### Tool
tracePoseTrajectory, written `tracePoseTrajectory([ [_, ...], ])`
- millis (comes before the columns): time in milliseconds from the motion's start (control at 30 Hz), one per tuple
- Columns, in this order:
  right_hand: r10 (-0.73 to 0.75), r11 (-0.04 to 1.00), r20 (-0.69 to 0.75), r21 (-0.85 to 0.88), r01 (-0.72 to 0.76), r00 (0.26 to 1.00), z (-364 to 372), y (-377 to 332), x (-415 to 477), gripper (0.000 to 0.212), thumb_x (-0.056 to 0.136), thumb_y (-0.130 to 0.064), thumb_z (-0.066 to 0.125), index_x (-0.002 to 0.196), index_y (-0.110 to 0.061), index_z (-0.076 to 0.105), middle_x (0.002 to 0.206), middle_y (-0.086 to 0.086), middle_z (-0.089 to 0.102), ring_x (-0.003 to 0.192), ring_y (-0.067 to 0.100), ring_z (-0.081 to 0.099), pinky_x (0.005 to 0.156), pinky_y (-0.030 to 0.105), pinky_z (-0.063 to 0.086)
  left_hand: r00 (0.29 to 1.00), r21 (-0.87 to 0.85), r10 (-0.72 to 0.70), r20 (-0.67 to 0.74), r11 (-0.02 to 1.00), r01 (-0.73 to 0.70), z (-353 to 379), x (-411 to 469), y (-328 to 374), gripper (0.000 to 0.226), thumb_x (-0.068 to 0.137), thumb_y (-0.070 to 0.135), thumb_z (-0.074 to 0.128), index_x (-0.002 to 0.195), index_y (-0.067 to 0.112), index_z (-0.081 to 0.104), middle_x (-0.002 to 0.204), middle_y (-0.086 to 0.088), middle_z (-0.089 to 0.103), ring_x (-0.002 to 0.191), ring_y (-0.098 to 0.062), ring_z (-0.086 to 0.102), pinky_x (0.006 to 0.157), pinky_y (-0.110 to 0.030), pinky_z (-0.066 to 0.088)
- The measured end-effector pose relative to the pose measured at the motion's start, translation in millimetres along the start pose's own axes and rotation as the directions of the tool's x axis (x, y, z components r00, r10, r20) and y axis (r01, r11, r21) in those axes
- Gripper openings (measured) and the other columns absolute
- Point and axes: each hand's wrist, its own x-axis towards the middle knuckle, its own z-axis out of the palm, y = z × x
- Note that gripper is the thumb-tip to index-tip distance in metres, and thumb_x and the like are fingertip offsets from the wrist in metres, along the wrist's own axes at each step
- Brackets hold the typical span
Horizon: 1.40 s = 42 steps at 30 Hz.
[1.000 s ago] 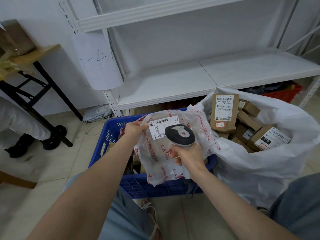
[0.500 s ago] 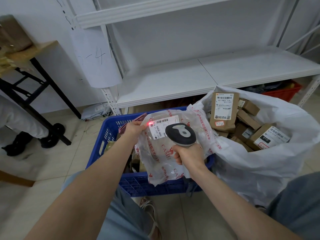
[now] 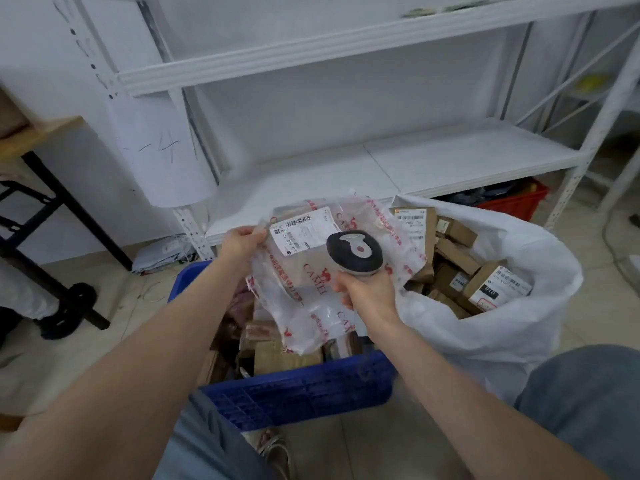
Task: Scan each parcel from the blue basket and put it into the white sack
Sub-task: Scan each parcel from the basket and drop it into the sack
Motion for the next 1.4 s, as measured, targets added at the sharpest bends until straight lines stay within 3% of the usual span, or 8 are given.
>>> tracePoseTrajectory([
  [100,-0.061,0.998,-0.107,-0.010,0.061,0.992,-30,-17,20,0.011,0.076,-0.018,0.072,0.068,-0.015,0.065,0.067,0.007,0.069,0.061,0.019,0.063,0.072,0.039,0.056,0.992,0.007,0.105,0.070,0.994,-0.106,36,-2,38,0.010,0.089,0.010,0.065,0.096,0.003,0.063,0.077,-0.009,0.063,0.066,-0.020,0.059,0.059,-0.026,0.053],
  [300,-0.035,0.999,-0.248,-0.031,0.028,0.968,-108,-23,60,0.010,0.076,-0.020,0.071,0.074,-0.016,0.063,0.068,0.005,0.068,0.065,0.026,0.064,0.075,0.046,0.056,0.955,0.242,0.248,0.163,0.928,-0.282,141,-23,74,0.021,0.086,0.021,0.070,0.102,0.008,0.069,0.088,-0.008,0.064,0.082,-0.023,0.062,0.080,-0.033,0.054],
  [533,0.063,0.992,-0.420,-0.070,-0.101,0.905,-211,-19,97,0.015,0.079,-0.025,0.072,0.080,-0.014,0.062,0.080,0.011,0.070,0.079,0.029,0.068,0.081,0.045,0.057,0.927,0.389,0.200,0.317,0.864,-0.320,264,-41,85,0.008,0.089,0.021,0.063,0.087,0.013,0.066,0.103,-0.012,0.067,0.106,-0.030,0.060,0.087,-0.031,0.048],
  [667,0.139,0.980,-0.480,-0.059,-0.190,0.866,-263,-16,118,0.014,0.082,-0.020,0.070,0.081,-0.012,0.058,0.078,0.008,0.060,0.074,0.025,0.061,0.079,0.040,0.055,0.849,0.254,0.123,0.513,0.924,-0.287,321,-41,94,0.070,0.086,0.021,0.069,0.146,0.008,0.034,0.145,-0.012,0.043,0.127,-0.030,0.048,0.100,-0.038,0.045],
  [833,0.209,0.964,-0.520,-0.031,-0.263,0.828,-299,1,133,0.019,0.083,-0.021,0.070,0.092,-0.011,0.058,0.080,0.005,0.058,0.071,0.020,0.057,0.076,0.034,0.052,0.741,0.370,-0.063,0.669,0.892,-0.259,313,-28,69,0.107,0.069,0.022,0.083,0.148,0.016,0.011,0.137,-0.006,0.045,0.112,-0.026,0.055,0.085,-0.040,0.054],
  [1100,0.300,0.906,-0.545,-0.094,-0.412,0.783,-329,18,169,0.045,0.067,-0.041,0.073,0.096,-0.010,0.057,0.103,0.011,0.059,0.094,0.030,0.062,0.089,0.044,0.054,0.763,0.677,0.115,0.636,0.391,-0.624,330,-14,100,0.071,0.079,0.004,0.072,0.141,0.003,0.038,0.140,-0.018,0.047,0.126,-0.033,0.047,0.101,-0.039,0.043],
  [1233,0.395,0.917,-0.366,0.099,-0.387,0.842,-332,37,175,0.040,0.073,-0.017,0.073,0.107,-0.001,0.060,0.101,0.015,0.064,0.091,0.030,0.064,0.084,0.043,0.055,0.779,0.734,0.002,0.627,0.332,-0.592,348,-5,114,0.063,0.077,0.001,0.072,0.135,0.001,0.047,0.131,-0.018,0.054,0.114,-0.032,0.055,0.097,-0.040,0.048],
  [1400,0.283,0.952,-0.355,0.213,-0.217,0.891,-328,35,177,0.011,0.080,-0.002,0.066,0.081,-0.010,0.058,0.083,0.008,0.057,0.074,0.019,0.055,0.063,0.028,0.045,0.803,0.784,-0.047,0.594,0.255,-0.566,364,-3,128,0.051,0.081,0.001,0.069,0.129,0.000,0.054,0.126,-0.018,0.058,0.105,-0.031,0.059,0.091,-0.037,0.050],
])
